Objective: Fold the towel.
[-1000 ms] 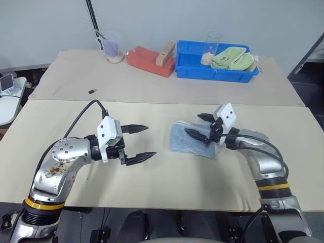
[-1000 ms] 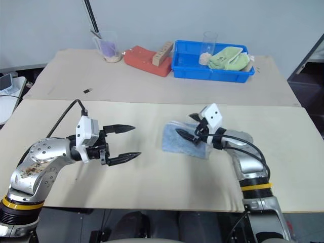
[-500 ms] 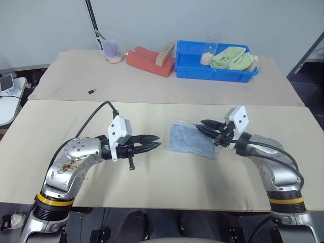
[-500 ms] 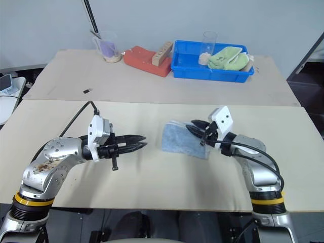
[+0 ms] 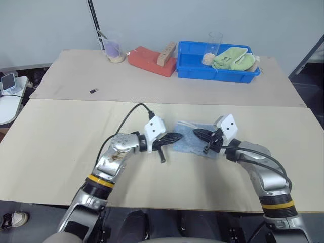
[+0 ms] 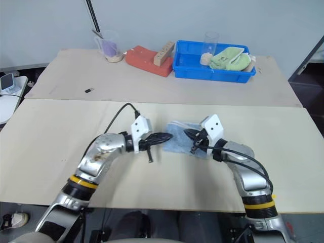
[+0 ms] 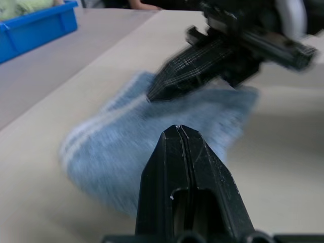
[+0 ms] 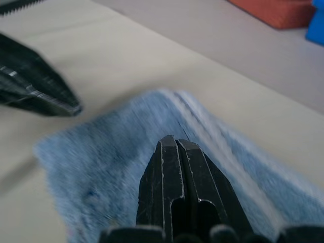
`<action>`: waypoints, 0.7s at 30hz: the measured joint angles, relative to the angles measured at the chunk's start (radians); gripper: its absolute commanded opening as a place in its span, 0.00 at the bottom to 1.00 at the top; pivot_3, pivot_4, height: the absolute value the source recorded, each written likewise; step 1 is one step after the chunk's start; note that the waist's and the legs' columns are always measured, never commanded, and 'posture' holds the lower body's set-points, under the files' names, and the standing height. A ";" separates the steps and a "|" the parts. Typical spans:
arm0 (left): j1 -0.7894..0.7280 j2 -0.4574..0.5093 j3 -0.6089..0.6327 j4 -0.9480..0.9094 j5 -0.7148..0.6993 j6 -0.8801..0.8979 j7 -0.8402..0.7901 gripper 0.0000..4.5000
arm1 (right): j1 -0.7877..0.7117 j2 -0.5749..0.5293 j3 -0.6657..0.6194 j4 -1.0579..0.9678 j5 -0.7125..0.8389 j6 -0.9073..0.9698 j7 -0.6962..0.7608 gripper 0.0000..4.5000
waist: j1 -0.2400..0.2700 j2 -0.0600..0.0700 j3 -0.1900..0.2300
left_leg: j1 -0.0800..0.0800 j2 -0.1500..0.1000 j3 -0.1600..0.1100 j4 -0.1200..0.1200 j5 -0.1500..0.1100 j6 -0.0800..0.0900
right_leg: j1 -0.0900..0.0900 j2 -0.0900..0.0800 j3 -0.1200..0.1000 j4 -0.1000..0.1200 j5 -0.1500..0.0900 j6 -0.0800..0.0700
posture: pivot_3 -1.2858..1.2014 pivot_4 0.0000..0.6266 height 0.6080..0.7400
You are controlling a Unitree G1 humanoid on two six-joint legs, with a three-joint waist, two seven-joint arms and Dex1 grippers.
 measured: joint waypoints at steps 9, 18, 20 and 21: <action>-0.018 -0.046 -0.015 0.234 0.116 -0.112 0.093 0.00 | -0.002 -0.028 -0.030 0.138 -0.070 -0.071 -0.082 0.01 | -0.003 0.000 0.000 | 0.000 0.000 -0.001 0.000 0.000 0.000 | 0.000 -0.001 0.000 0.000 0.000 0.000 | 0.52 0.24 0.82; 0.023 -0.050 0.043 0.208 0.091 -0.103 0.114 0.00 | 0.024 -0.054 -0.119 0.125 -0.076 -0.080 -0.116 0.01 | -0.008 0.000 0.000 | 0.000 0.001 -0.002 0.001 0.000 0.000 | 0.000 -0.001 0.000 0.001 0.000 0.001 | 0.52 0.24 0.82; 0.046 -0.042 0.065 0.139 0.063 -0.077 0.102 0.00 | 0.047 -0.062 -0.133 0.076 -0.064 -0.079 -0.106 0.01 | -0.009 0.000 0.000 | -0.001 0.002 -0.002 0.001 0.000 0.000 | -0.001 0.000 0.000 0.002 0.000 0.001 | 0.52 0.24 0.82; 0.051 -0.037 0.073 0.095 0.046 -0.062 0.093 0.00 | 0.052 -0.064 -0.136 0.050 -0.053 -0.077 -0.097 0.01 | -0.010 0.000 0.000 | -0.001 0.003 -0.002 0.001 0.000 0.000 | -0.002 0.000 0.000 0.002 0.000 0.001 | 0.52 0.24 0.82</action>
